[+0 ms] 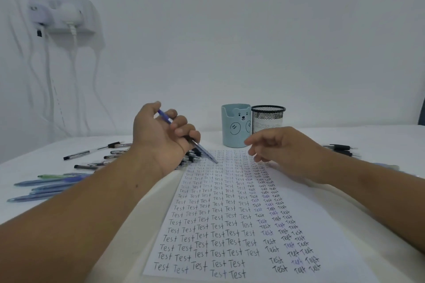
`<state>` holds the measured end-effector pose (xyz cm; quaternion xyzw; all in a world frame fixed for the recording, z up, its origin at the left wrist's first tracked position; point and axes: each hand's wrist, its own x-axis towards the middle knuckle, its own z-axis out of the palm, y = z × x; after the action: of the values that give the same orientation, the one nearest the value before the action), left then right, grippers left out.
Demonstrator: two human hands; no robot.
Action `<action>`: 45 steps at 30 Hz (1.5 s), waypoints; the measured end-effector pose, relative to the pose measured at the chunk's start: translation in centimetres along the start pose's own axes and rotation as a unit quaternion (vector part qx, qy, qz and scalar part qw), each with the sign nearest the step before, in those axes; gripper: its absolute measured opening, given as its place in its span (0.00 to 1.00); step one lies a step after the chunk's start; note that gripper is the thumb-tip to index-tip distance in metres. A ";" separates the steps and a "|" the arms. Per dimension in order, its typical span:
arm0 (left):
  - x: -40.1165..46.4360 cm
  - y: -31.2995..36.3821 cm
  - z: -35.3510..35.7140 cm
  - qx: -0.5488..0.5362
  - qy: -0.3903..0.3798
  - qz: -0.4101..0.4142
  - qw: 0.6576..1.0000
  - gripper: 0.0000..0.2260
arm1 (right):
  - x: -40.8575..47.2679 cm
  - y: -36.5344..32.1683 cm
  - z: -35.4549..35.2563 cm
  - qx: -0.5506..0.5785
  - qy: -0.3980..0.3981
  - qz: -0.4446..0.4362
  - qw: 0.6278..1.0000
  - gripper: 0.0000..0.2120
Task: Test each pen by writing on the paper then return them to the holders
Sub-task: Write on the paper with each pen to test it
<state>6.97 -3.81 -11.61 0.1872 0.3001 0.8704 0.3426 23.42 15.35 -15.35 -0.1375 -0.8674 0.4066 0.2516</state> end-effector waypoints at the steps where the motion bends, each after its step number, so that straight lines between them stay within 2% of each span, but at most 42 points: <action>1: 0.0 -0.1 0.0 -0.004 0.007 0.006 1.000 0.15 | 0.0 0.1 -0.1 0.007 0.009 -0.002 1.000 0.11; 5: -0.3 -0.6 0.4 -0.004 0.004 0.032 0.999 0.05 | 0.2 0.0 0.0 -0.002 0.041 -0.025 0.999 0.13; 10: -0.8 -1.6 0.8 -0.026 -0.011 0.026 0.999 0.12 | -0.3 -1.1 -0.1 -0.115 0.081 -0.145 0.979 0.06; 13: -1.3 -2.5 1.5 -0.048 -0.044 0.011 0.998 0.13 | -0.5 -1.8 0.0 -0.190 0.069 -0.222 0.954 0.21; 14: -1.4 -2.8 1.7 -0.049 -0.055 0.005 0.997 0.13 | -0.4 -1.9 0.2 -0.219 0.065 -0.245 0.942 0.21; 17: -1.8 -3.3 2.3 -0.026 -0.087 0.000 0.996 0.12 | -0.1 -2.1 0.3 -0.285 0.061 -0.297 0.910 0.11; 20: -2.0 -3.3 2.4 0.048 -0.102 0.000 0.994 0.09 | -0.2 -2.2 0.2 -0.321 0.042 -0.263 0.909 0.04; 23: -2.0 -3.4 2.1 0.178 -0.090 0.017 0.980 0.09 | -0.2 -2.0 -0.3 -0.309 0.065 -0.159 0.935 0.03; 24: -1.3 -3.6 2.1 0.248 -0.081 0.024 0.965 0.10 | -0.1 -1.8 -0.6 -0.287 0.089 -0.123 0.946 0.04; 25: -1.0 -3.7 2.1 0.354 -0.081 0.033 0.931 0.11 | -0.1 -1.6 -0.9 -0.259 0.112 -0.087 0.955 0.05; 26: -0.8 -3.8 1.8 0.487 -0.095 0.047 0.867 0.09 | -0.2 -1.4 -1.2 -0.213 0.125 -0.049 0.968 0.06; 28: -0.5 -3.8 0.9 0.692 -0.138 0.060 0.706 0.08 | -0.3 -1.2 -1.5 -0.060 0.125 0.018 0.990 0.08; 29: -0.8 -3.8 0.6 0.739 -0.167 0.037 0.651 0.06 | -0.3 -1.0 -1.5 0.018 0.123 0.041 0.991 0.10; 30: -1.4 -3.7 0.1 0.767 -0.198 0.014 0.610 0.06 | -0.4 -0.9 -1.4 0.075 0.119 0.060 0.988 0.11; 31: -1.9 -3.6 -0.3 0.783 -0.214 -0.002 0.584 0.08 | -0.4 -0.8 -1.2 0.110 0.111 0.081 0.984 0.11; 32: -2.1 -3.6 -0.7 0.791 -0.216 -0.006 0.572 0.09 | -0.3 -0.7 -1.0 0.129 0.101 0.102 0.981 0.12; 35: -2.1 -3.5 -0.2 0.794 -0.208 -0.013 0.571 0.10 | -0.1 -0.5 -0.5 0.122 0.075 0.125 0.982 0.15; 41: -1.8 -3.4 -0.3 0.804 -0.213 -0.018 0.554 0.10 | 0.0 -0.2 -0.5 -0.002 0.066 0.113 0.991 0.21; 45: -1.8 -3.3 -0.3 0.806 -0.215 -0.023 0.551 0.10 | 0.1 0.0 -0.3 -0.069 0.070 0.096 0.990 0.20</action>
<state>9.65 -3.26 -14.26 0.5594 0.7976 0.1894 0.1223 23.47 15.59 -15.11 -0.2656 -0.8564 0.3575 0.2611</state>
